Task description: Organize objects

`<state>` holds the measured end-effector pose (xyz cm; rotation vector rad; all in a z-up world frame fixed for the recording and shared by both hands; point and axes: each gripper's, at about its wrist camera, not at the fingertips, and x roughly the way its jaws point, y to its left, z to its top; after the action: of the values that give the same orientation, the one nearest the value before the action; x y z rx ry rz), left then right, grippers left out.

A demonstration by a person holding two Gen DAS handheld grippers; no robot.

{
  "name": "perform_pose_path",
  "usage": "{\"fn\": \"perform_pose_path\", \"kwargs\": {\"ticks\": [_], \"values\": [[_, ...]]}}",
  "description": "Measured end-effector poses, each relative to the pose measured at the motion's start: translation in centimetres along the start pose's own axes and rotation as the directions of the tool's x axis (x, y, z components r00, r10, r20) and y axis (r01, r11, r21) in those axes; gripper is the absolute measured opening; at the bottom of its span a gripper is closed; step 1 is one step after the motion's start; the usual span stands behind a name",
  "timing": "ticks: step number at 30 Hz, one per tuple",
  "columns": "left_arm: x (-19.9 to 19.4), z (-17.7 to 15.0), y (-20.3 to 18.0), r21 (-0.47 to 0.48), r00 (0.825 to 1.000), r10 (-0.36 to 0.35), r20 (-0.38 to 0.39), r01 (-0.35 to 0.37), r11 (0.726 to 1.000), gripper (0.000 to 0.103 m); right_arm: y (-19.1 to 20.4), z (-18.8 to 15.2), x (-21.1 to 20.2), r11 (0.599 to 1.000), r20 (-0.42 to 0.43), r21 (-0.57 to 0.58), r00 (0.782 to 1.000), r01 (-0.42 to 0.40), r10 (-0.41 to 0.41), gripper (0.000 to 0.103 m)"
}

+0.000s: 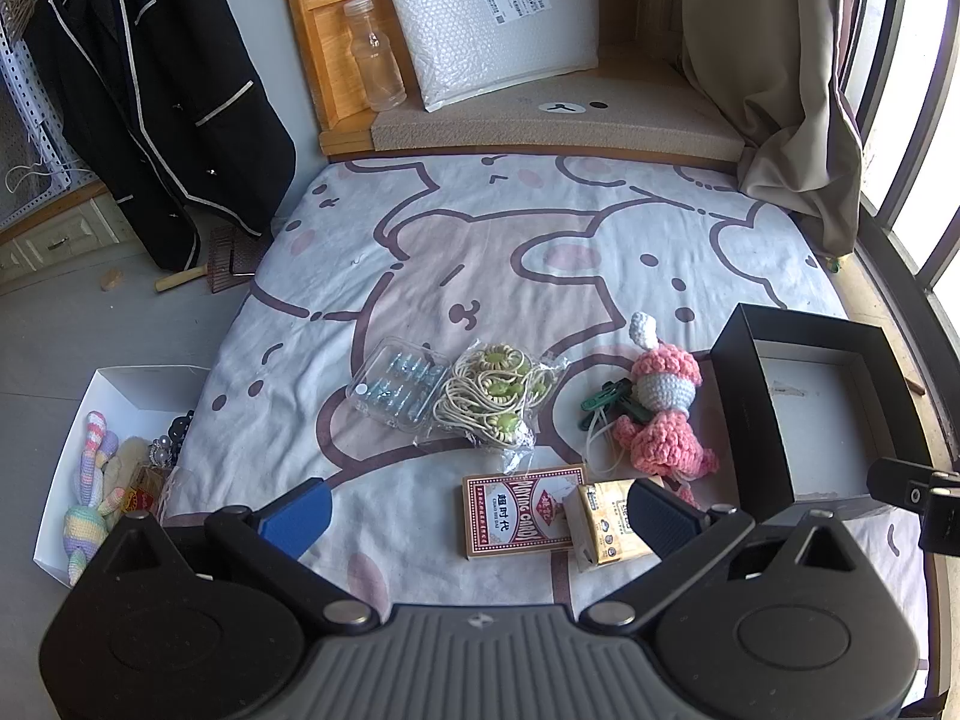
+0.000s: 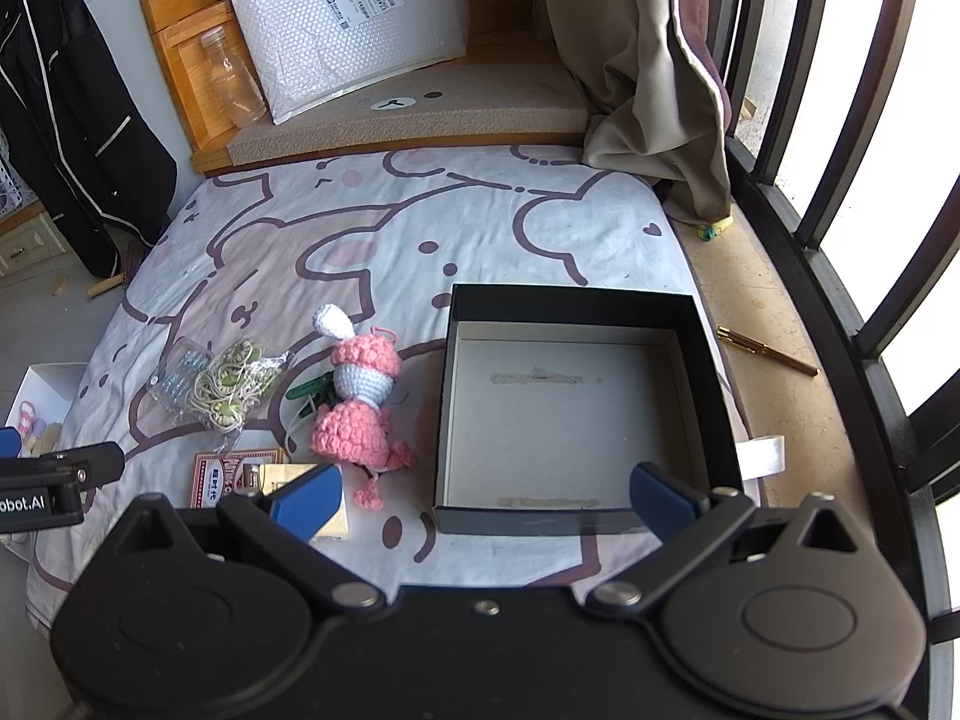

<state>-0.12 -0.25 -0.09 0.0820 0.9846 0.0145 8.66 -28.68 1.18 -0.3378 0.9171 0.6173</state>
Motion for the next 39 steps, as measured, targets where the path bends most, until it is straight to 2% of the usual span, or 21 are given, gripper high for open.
{"fn": "perform_pose_path", "kwargs": {"ticks": [33, 34, 39], "values": [[0.18, 0.09, -0.14, 0.003, 1.0, -0.008, 0.0, 0.008, 1.0, 0.103, -0.3, 0.08, -0.41, 1.0, -0.003, -0.001, 1.0, 0.0, 0.0, 0.103], [0.2, 0.11, -0.16, 0.025, 0.999, -0.034, 0.002, 0.034, 0.999, 0.103, -0.29, 0.08, -0.41, 1.0, -0.003, -0.001, 1.0, 0.0, 0.0, 0.103], [0.27, 0.11, -0.28, 0.031, 0.999, -0.044, 0.003, 0.044, 0.999, 0.103, -0.79, 0.01, -0.39, 1.0, -0.003, -0.003, 1.0, 0.001, -0.001, 0.103]]}}
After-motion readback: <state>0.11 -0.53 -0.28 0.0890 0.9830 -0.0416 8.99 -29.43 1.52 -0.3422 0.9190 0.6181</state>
